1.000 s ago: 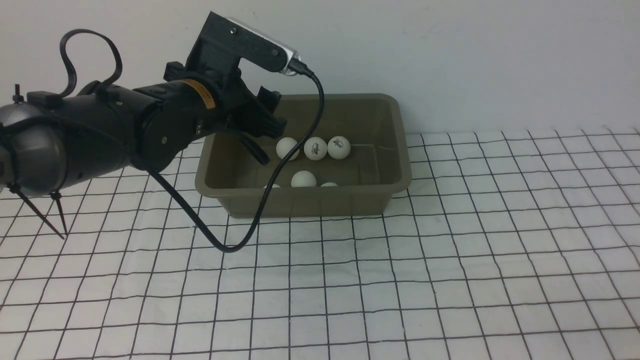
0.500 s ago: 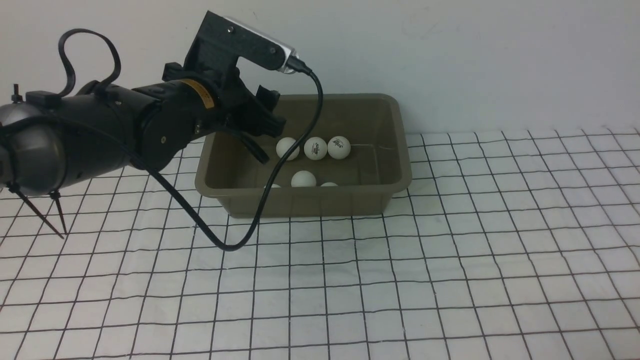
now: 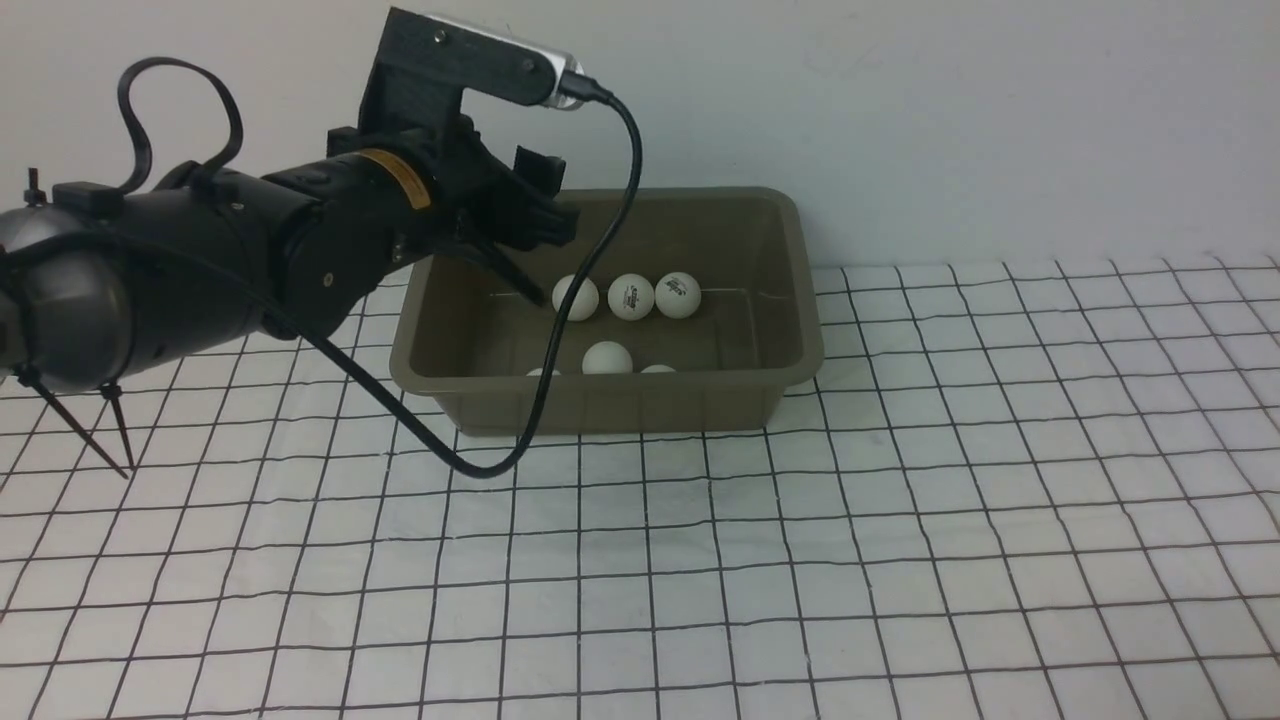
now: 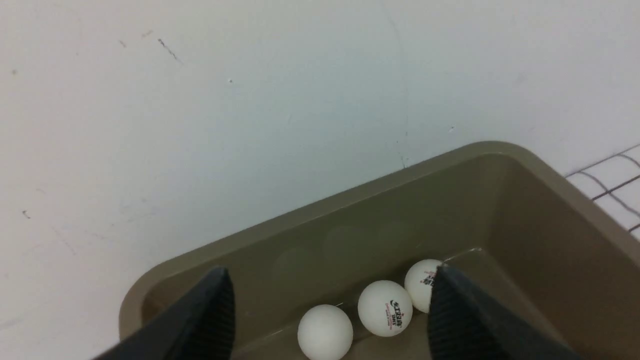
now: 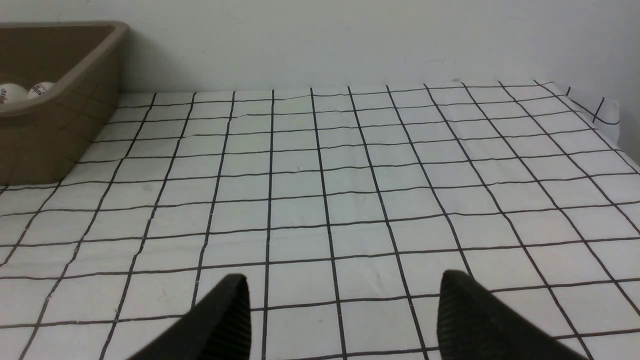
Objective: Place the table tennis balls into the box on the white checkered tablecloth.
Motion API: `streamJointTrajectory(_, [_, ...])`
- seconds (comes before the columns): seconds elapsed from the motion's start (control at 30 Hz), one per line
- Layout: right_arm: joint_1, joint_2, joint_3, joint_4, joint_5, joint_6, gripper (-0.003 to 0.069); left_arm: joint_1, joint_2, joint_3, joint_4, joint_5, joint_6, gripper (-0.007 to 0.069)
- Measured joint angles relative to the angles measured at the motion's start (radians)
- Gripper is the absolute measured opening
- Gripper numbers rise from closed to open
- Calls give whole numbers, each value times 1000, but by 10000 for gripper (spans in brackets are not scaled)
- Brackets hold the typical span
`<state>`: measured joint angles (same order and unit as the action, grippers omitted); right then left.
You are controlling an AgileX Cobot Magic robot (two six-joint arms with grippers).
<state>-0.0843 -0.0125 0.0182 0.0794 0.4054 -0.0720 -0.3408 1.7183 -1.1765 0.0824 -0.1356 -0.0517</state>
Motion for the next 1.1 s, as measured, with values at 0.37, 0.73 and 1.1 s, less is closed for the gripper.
streamJointTrajectory(0.37, [0,0,0,-1,0,0,459,0,-7,0,4,12,2,469])
streamJointTrajectory(0.73, [0,0,0,-1,0,0,459,94,-313,0,3,437,25,469])
streamJointTrajectory(1.1, [0,0,0,-1,-1,0,459,529,-719,225,-164,816,126,469])
